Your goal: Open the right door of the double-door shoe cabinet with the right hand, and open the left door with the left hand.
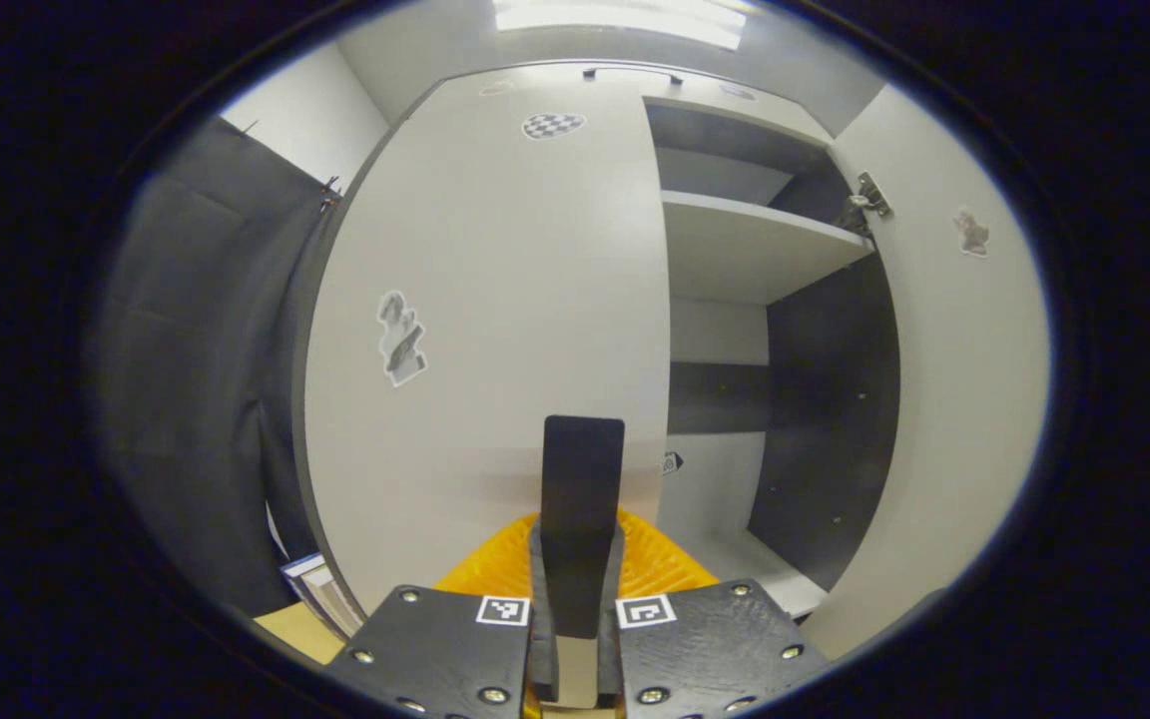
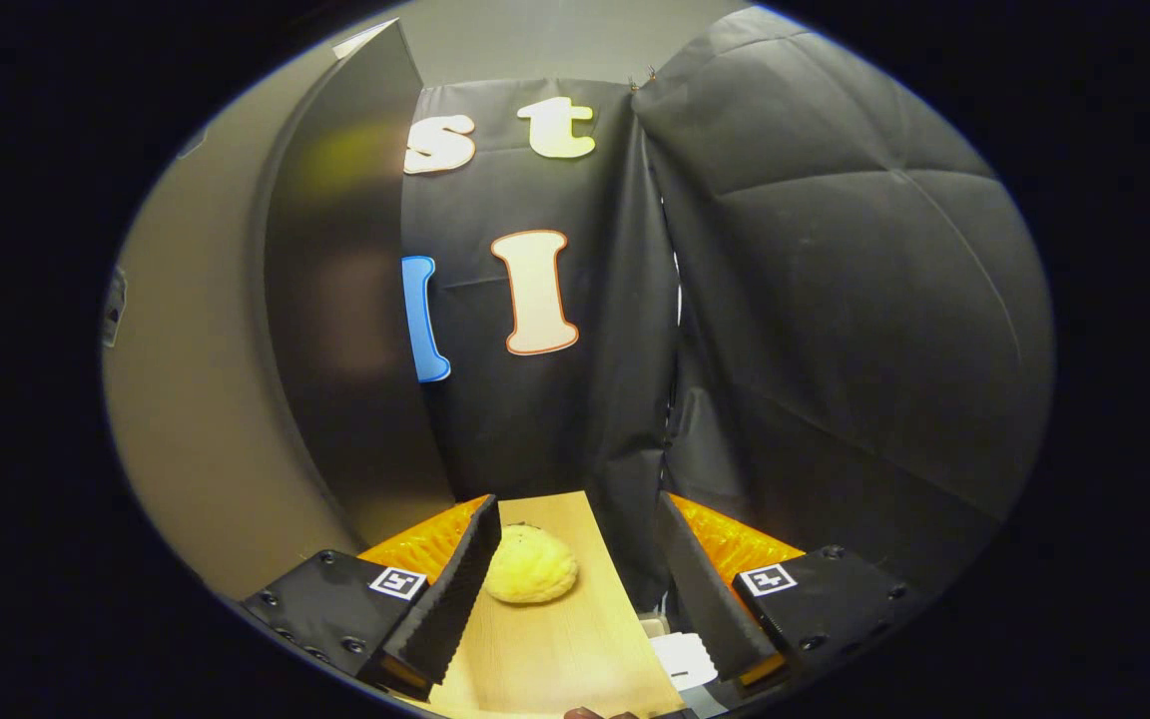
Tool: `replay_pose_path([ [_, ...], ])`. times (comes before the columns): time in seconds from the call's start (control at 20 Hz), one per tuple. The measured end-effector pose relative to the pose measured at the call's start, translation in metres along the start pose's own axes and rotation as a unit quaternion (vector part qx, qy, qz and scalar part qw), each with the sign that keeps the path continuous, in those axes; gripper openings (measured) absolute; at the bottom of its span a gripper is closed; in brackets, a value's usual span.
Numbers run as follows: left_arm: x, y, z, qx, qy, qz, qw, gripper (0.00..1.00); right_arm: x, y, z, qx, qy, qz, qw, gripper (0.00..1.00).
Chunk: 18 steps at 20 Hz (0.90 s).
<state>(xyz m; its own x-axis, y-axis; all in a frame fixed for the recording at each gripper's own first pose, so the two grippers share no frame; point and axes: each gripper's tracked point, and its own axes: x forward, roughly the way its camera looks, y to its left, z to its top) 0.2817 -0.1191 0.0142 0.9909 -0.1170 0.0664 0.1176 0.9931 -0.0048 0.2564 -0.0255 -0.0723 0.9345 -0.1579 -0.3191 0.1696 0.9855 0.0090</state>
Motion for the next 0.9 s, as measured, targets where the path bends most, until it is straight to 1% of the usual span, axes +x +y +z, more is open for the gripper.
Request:
replay_pose_path([
  [0.1,-0.003,0.002,0.0,-0.011,0.006,-0.011,1.0,0.17,-0.018,0.003,0.0,-0.003,-0.006,-0.017,1.0,0.98],
  [0.15,-0.006,0.004,0.001,-0.016,0.01,-0.016,1.0,0.16,-0.028,0.005,-0.002,-0.003,-0.007,-0.025,1.0,0.92],
  [0.2,-0.012,0.005,0.001,-0.017,0.013,-0.021,1.0,0.17,-0.039,0.008,-0.004,-0.002,-0.007,-0.034,0.999,0.98],
  [0.35,-0.029,0.01,0.006,-0.019,0.018,-0.041,0.999,0.17,-0.077,0.017,-0.012,0.008,-0.008,-0.061,0.998,0.98],
  [0.5,-0.045,0.019,0.006,-0.036,0.02,-0.056,0.998,0.17,-0.114,0.026,-0.024,0.032,-0.009,-0.089,0.995,0.98],
  [0.65,-0.054,0.03,0.005,-0.038,0.019,-0.075,0.996,0.17,-0.151,0.029,-0.037,0.047,-0.01,-0.121,0.991,0.98],
  [0.9,-0.067,0.039,0.004,-0.046,0.019,-0.104,0.993,0.17,-0.206,0.035,-0.059,0.061,-0.007,-0.16,0.985,0.98],
])
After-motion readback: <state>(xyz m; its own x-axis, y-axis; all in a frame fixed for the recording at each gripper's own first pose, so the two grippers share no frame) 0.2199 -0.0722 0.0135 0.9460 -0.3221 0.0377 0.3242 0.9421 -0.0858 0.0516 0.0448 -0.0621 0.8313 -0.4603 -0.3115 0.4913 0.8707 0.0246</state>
